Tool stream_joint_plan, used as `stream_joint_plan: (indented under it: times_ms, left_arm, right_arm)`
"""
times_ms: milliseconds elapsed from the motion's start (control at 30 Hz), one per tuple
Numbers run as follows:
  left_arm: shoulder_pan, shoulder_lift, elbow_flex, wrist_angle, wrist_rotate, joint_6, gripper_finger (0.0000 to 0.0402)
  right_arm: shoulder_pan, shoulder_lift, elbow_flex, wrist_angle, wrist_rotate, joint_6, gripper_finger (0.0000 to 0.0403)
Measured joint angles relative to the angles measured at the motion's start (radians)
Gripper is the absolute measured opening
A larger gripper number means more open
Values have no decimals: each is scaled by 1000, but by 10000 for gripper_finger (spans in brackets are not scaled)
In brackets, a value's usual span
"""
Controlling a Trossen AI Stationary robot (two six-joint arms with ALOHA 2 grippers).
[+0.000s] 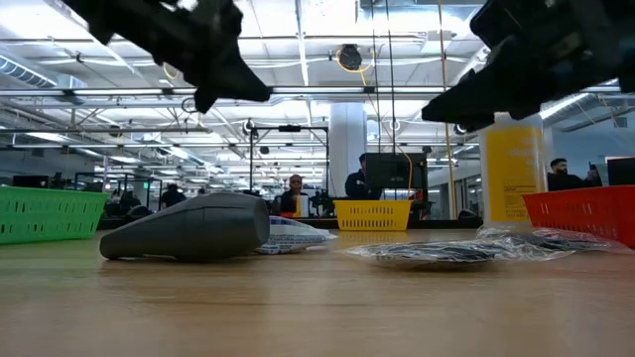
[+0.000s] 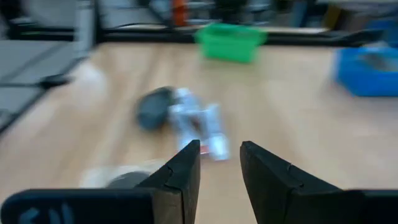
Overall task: Pick & Place Travel size toiletries
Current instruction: Put the white toothpaste into the green bin
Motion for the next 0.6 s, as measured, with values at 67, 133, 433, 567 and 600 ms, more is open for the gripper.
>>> stream_joint_plan:
  times_ms: [67, 133, 433, 567, 600]
  left_arm:
    - [-96, 20, -5, 22, -55, 23, 12]
    - [-179, 45, -5, 49, -91, 46, 8]
    - [-370, 188, -5, 253, -126, 183, 16]
    - [-381, 265, -5, 367, -126, 206, 20]
    - [-380, 285, -5, 400, -126, 203, 21]
  right_arm:
    - [-6, 56, 0, 58, -111, 6, 105]
    - [-11, 111, 0, 122, -195, 4, 105]
    - [-21, 281, 0, 370, -117, -143, 105]
    - [-34, 281, 0, 363, -116, -145, 105]
    - [-36, 278, 0, 362, -117, -146, 107]
